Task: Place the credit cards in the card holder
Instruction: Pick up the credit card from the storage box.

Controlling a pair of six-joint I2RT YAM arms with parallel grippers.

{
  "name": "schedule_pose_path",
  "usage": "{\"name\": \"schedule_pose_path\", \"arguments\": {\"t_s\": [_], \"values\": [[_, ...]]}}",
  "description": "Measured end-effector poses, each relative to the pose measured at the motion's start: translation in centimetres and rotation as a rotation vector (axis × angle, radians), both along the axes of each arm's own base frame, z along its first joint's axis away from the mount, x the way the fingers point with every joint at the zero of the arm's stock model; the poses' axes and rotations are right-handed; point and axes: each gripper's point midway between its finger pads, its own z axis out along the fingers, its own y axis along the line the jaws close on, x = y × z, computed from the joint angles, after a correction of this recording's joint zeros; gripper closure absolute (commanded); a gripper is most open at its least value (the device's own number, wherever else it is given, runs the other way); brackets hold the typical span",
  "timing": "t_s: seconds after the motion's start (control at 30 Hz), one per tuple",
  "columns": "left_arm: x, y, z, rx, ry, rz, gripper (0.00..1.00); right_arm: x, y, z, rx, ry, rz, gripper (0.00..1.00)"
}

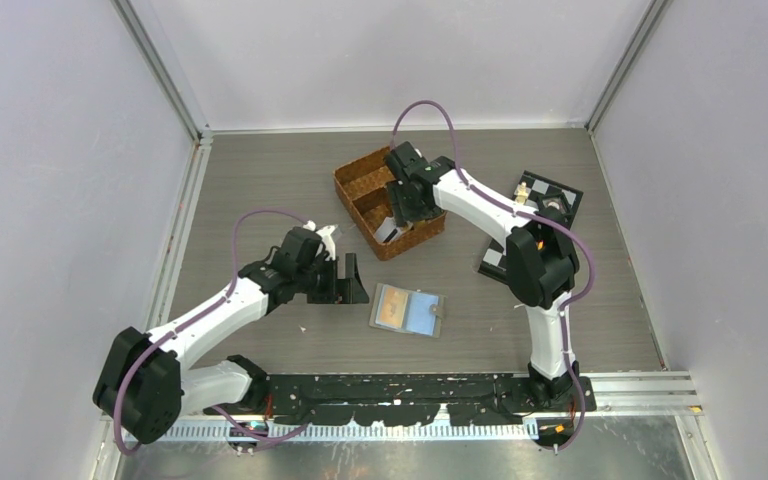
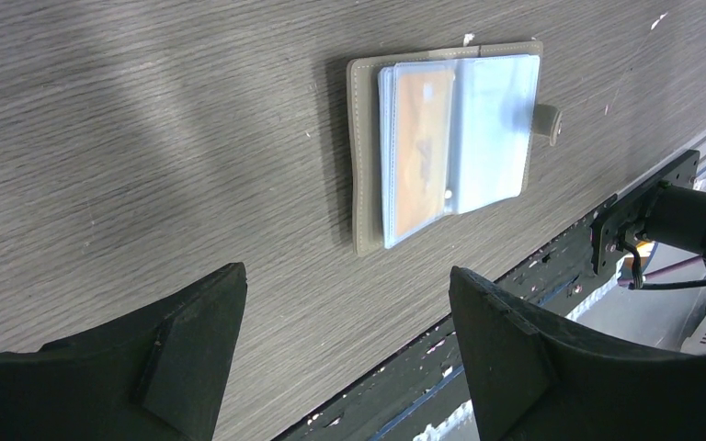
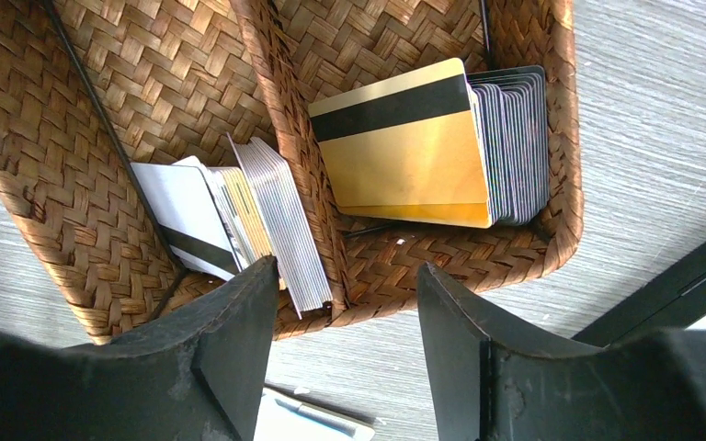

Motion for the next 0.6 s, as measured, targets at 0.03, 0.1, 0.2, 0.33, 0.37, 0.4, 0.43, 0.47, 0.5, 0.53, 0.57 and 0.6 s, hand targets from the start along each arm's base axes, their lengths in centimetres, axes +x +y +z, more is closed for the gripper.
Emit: {"name": "schedule_pose_path", "arguments": {"t_s": [0.03, 0.1, 0.2, 0.33, 0.37, 0.4, 0.43, 0.47, 0.5, 0.53, 0.57, 0.6], "values": [[0.01, -0.03, 0.01, -0.002, -0.001, -0.001, 0.17, 0.02, -0.02, 0.14, 0.001, -0.003, 0.000, 0.40], [0.00, -0.06, 0.00, -0.004, -0.001, -0.002, 0.17, 0.07, -0.09, 0.25, -0.002, -0.008, -0.002, 0.41], [0.00, -0.17, 0.06, -0.010, -0.003, -0.005, 0.17, 0.12, -0.19, 0.26, -0.008, -0.011, -0.002, 0.44], [-0.04, -0.20, 0.03, -0.013, -0.001, -0.005, 0.17, 0.15, -0.29, 0.28, -0.017, -0.015, 0.002, 0.48], [-0.04, -0.24, 0.04, -0.015, -0.001, -0.006, 0.17, 0.15, -0.28, 0.29, -0.020, -0.017, 0.004, 0.49], [-0.07, -0.27, 0.04, -0.017, -0.001, -0.008, 0.17, 0.14, -0.28, 0.30, -0.023, -0.018, 0.005, 0.50], [-0.09, -0.28, 0.03, -0.018, 0.000, -0.008, 0.17, 0.13, -0.25, 0.31, -0.024, -0.019, 0.007, 0.51], [-0.11, -0.30, 0.02, -0.019, 0.001, -0.009, 0.17, 0.09, -0.19, 0.31, -0.025, -0.020, 0.009, 0.52], [-0.16, -0.30, -0.01, -0.020, 0.003, -0.010, 0.17, 0.07, -0.15, 0.32, -0.027, -0.022, 0.012, 0.53], [-0.20, -0.31, -0.05, -0.020, 0.004, -0.011, 0.17, 0.03, -0.10, 0.35, -0.028, -0.023, 0.014, 0.54], [-0.26, -0.32, -0.09, -0.022, 0.006, -0.013, 0.17, 0.01, -0.08, 0.41, -0.030, -0.025, 0.015, 0.55], [-0.28, -0.31, -0.14, -0.022, 0.006, -0.013, 0.17, 0.00, -0.05, 0.51, -0.030, -0.028, 0.016, 0.56]]}}
